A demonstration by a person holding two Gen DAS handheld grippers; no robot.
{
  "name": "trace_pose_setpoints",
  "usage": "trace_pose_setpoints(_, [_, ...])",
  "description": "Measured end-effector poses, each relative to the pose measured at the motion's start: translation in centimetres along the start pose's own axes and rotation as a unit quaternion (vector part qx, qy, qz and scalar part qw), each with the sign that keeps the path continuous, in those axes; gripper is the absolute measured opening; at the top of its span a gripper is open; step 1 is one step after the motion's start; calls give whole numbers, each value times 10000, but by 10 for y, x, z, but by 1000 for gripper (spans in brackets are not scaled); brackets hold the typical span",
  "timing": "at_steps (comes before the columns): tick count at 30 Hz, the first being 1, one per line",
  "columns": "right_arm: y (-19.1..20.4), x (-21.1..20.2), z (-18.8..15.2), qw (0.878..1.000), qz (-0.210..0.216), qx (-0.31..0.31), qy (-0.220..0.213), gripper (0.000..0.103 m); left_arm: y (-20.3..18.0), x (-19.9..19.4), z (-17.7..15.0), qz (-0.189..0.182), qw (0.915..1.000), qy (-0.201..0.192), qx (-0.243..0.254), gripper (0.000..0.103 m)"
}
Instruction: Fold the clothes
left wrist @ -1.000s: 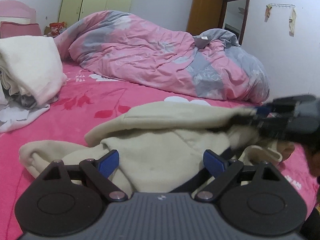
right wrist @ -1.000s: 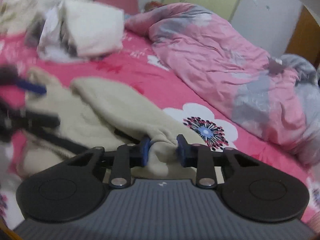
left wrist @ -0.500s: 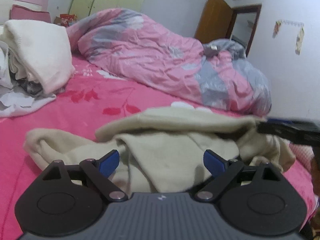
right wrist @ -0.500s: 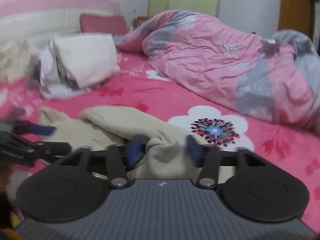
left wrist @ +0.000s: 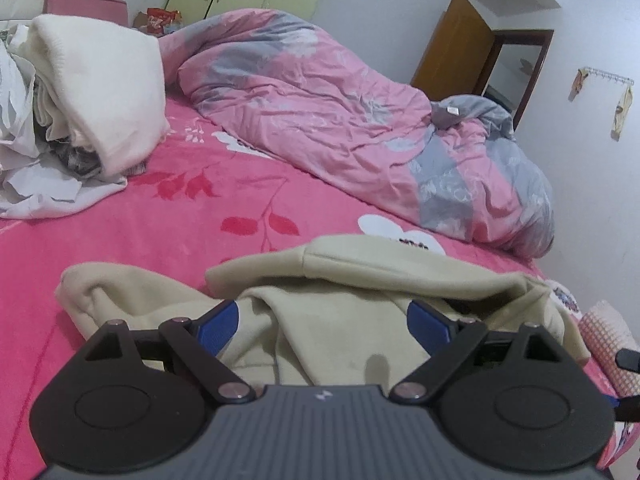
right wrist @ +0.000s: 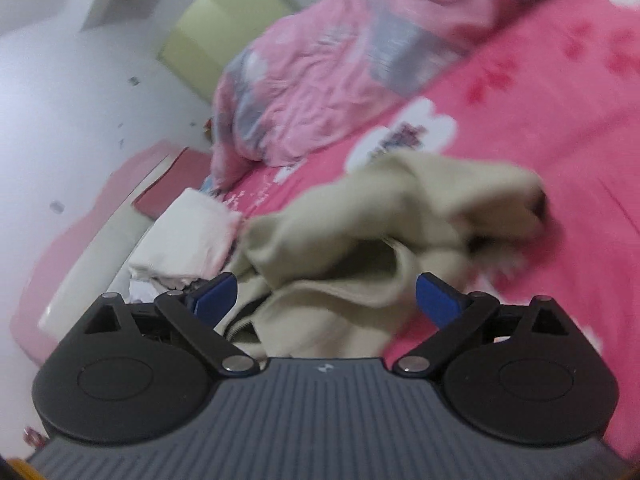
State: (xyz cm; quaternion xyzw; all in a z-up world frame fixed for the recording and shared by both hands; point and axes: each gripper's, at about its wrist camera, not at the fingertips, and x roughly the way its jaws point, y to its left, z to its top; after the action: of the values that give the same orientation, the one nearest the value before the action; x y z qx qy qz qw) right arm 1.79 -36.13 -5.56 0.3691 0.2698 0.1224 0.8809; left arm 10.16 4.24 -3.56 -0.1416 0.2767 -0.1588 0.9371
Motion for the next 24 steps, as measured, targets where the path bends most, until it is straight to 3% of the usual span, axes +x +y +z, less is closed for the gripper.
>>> trace_pose_setpoints(10, [-13, 10, -18, 9995, -132, 152, 250, 97, -15, -14, -4, -39, 9996, -41, 267, 92])
trace_pose_setpoints(14, [-21, 8, -19, 9992, -118, 361, 95, 97, -34, -25, -3, -673, 9963, -114, 528, 92])
trace_pose_setpoints(19, [-36, 4, -21, 9977, -46, 663, -147, 97, -93, -13, -8, -1197, 9813, 33, 1504, 86])
trace_pose_setpoints(22, [-48, 1, -21, 9957, 68, 851, -360, 97, -133, 6, -18, -1298, 9674, 223, 2163, 79])
trace_pose_setpoints(24, [-55, -1, -20, 9939, 171, 948, -533, 97, -151, 25, -22, -1229, 9628, 457, 2361, 71])
